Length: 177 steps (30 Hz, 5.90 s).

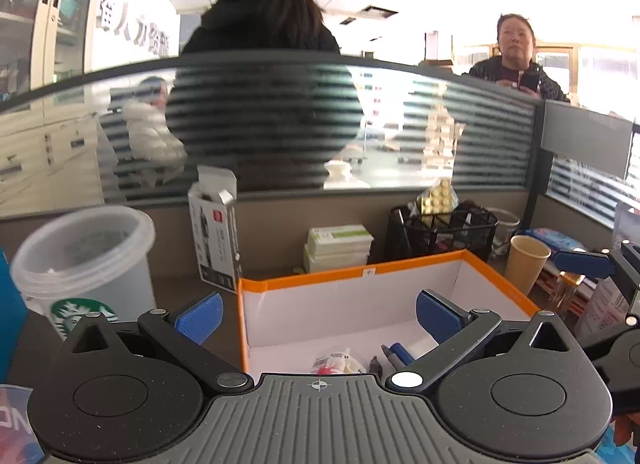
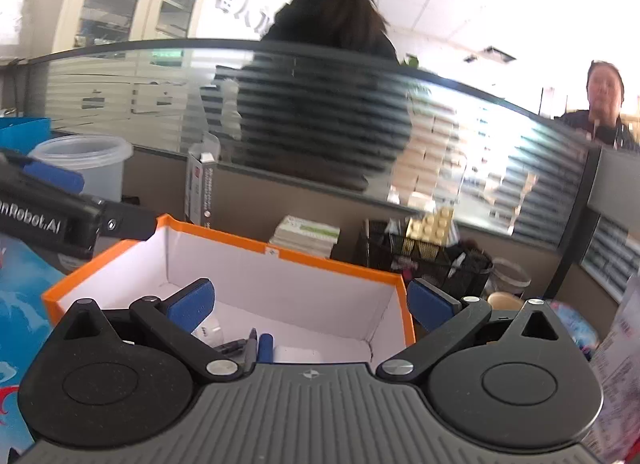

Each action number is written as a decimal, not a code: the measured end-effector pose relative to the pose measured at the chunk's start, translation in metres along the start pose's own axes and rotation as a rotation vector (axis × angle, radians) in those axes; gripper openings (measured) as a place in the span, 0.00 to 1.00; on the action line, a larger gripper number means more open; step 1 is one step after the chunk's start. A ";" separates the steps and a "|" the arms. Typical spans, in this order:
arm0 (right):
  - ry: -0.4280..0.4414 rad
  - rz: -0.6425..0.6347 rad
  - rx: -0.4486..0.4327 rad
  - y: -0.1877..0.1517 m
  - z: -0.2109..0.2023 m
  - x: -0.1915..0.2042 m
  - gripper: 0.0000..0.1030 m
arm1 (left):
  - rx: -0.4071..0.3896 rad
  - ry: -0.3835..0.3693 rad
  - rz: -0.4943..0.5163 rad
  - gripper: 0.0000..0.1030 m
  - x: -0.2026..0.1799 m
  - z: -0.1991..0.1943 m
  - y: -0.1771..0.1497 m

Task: Organize rigid objects
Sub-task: 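Move both grippers back out to the items on the mousepad, then grasp the white-green lighter with the left gripper while the right grasps the red lighter, then lift both lighters and carry them over the orange box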

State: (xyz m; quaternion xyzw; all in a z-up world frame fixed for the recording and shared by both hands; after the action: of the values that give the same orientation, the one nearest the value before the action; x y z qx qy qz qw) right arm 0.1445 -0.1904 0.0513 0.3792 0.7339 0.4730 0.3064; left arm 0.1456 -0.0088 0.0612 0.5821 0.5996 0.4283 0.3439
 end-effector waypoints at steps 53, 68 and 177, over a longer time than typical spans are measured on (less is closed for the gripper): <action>0.547 0.006 0.221 -0.119 -0.001 0.125 1.00 | 0.256 0.070 0.004 1.00 0.103 0.007 -0.139; 0.218 0.052 0.227 -0.140 -0.004 0.067 0.62 | 0.385 0.226 -0.105 1.00 0.063 0.007 -0.164; 0.228 0.065 -0.017 -0.013 -0.021 0.017 0.17 | -0.013 0.008 -0.059 0.20 0.003 -0.036 -0.011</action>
State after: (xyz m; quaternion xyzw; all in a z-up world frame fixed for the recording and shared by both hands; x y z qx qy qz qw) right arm 0.1150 -0.1888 0.0452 0.3439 0.7472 0.5292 0.2084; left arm 0.1078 -0.0095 0.0660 0.5602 0.6152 0.4240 0.3577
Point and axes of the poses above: each gripper's, at about its wrist camera, not at the fingertips, and z roughly the way its jaws point, x to its left, y to its top, the point moved 5 cm from there along z, roughly the way its jaws point, and after that the axes turned 15 degrees about y, right-handed, at the moved point
